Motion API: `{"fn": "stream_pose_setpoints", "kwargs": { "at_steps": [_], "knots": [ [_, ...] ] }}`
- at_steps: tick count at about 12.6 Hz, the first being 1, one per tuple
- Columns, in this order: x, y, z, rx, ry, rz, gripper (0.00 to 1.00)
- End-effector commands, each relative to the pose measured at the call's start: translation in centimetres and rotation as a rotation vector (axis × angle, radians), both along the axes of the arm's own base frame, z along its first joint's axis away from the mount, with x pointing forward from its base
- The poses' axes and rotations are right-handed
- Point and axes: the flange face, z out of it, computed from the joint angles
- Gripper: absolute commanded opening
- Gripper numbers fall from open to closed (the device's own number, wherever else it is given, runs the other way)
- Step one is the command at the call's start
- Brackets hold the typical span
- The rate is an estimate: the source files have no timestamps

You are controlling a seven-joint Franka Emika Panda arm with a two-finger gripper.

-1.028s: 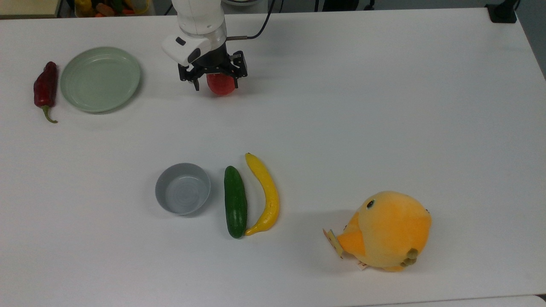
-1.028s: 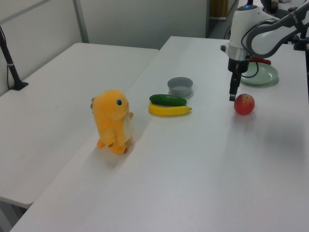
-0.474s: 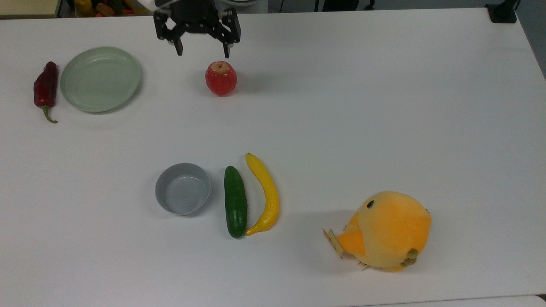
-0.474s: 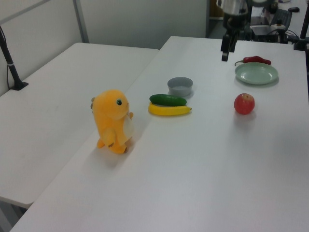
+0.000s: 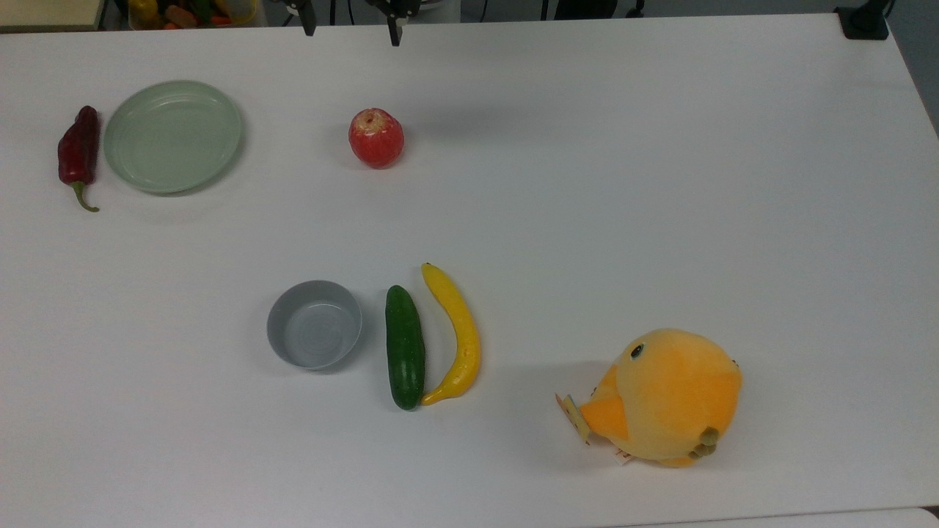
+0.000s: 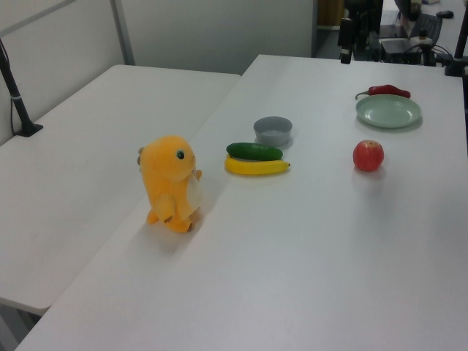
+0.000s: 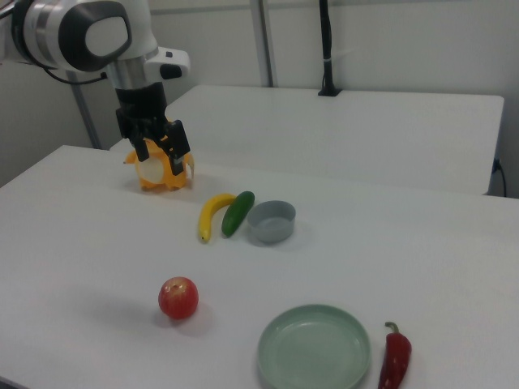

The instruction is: Red apple placed in the center of the desktop

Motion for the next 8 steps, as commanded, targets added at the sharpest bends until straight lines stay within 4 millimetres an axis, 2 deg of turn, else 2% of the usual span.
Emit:
{"fn": "stream_pose_setpoints", "kwargs": {
  "at_steps": [1, 4, 8],
  "knots": [
    [-0.5, 1.9, 0.7, 0.011, 0.0, 0.059, 1.0],
    [-0.2, 3.1, 0.9, 0.004, -0.037, 0.173, 1.0],
    [-0.2, 2.7, 0.5, 0.004, -0.033, 0.196, 1.0]
  ]
}}
